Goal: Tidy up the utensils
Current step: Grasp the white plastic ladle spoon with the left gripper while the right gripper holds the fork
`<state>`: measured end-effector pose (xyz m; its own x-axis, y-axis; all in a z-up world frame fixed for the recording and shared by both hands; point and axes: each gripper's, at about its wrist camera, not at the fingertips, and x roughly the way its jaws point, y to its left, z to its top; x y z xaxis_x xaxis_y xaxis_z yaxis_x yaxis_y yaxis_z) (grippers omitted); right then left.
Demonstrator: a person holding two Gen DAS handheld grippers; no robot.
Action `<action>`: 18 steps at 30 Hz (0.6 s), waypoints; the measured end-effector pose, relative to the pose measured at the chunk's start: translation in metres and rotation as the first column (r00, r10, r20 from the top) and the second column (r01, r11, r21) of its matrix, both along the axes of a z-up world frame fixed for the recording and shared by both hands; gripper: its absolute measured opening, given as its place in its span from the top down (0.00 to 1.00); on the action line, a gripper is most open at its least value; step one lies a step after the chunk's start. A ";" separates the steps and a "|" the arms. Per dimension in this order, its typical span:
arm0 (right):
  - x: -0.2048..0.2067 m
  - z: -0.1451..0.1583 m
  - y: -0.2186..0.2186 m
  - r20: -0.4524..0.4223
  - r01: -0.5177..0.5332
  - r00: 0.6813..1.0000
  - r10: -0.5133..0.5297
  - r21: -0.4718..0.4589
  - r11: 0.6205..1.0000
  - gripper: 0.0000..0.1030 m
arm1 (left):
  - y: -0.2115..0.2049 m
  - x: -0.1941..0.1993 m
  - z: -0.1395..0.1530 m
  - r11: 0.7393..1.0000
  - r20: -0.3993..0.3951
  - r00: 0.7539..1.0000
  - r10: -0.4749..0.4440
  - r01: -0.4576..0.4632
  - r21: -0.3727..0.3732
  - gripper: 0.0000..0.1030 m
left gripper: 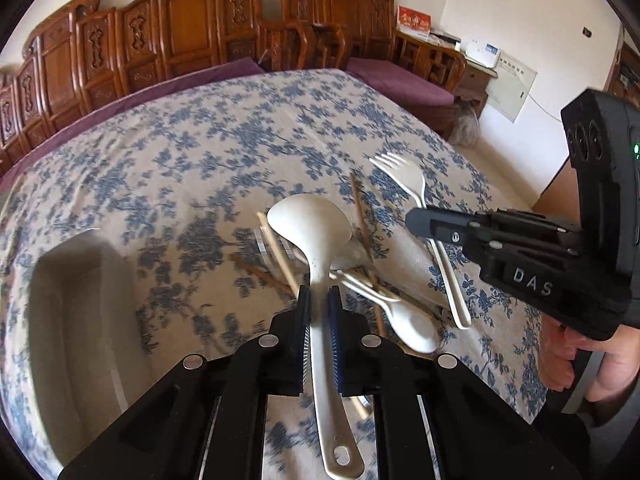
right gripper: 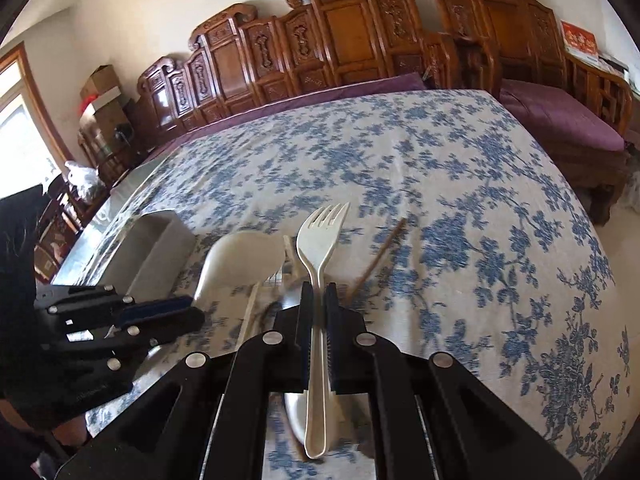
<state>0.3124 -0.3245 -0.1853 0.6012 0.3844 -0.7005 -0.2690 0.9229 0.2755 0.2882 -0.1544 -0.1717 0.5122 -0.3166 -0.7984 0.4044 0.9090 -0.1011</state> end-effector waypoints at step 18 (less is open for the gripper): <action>-0.027 0.019 0.070 0.036 -0.124 0.992 0.124 -0.003 0.992 0.93 | 0.107 -0.015 0.028 0.991 0.052 0.990 0.127 -0.129 0.032 0.92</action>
<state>0.2851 -0.2547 -0.1659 0.5740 0.4572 -0.6794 -0.3912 0.8819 0.2630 0.2729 -0.0476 -0.1433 0.5864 -0.2181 -0.7801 0.2881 0.9563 -0.0508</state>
